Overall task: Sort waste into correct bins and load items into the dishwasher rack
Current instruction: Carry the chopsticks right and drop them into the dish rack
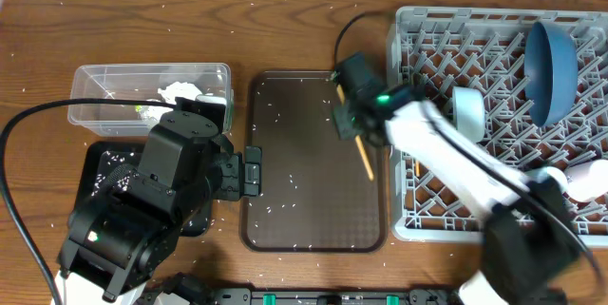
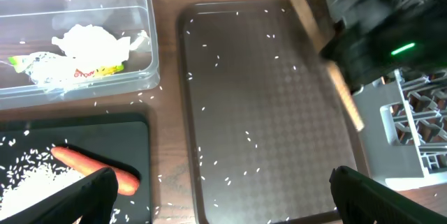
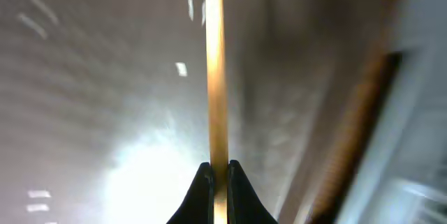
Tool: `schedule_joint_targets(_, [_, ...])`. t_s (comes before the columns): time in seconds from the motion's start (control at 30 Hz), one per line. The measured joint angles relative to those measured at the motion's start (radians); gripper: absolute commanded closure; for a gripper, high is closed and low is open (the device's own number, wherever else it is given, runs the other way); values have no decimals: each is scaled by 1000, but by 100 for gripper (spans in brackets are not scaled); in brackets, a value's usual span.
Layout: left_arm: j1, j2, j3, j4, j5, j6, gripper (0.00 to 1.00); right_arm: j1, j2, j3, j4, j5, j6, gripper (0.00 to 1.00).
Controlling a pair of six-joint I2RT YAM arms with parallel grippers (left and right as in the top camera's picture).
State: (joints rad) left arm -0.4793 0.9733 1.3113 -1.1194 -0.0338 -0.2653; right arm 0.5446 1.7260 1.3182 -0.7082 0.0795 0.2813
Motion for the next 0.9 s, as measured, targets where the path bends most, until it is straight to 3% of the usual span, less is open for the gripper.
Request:
schedule_joint_targets(0.2, [0,0,0,0,0,0,2,-147,-183,38,-61,45,35,99])
schedule_joint_targets(0.47, [0,0,0,0,0,0,2,-293,-105,13,-156,50,60,98])
schedule_joint_targets(0.5, [0,0,0,0,0,0,2,-293,-90,11,-160,50,61,85])
schedule_joint_targets(0.53, [0,0,0,0,0,0,2,-293,-71,10,-161,48,69,64])
schedule_joint_targets(0.57, [0,0,0,0,0,0,2,-293,-55,8,-160,47,72,52])
schedule_joint_targets(0.6, [0,0,0,0,0,0,2,-293,-43,8,-158,44,71,46])
schedule_joint_targets(0.9, [0,0,0,0,0,0,2,-292,-121,4,-188,-61,48,39])
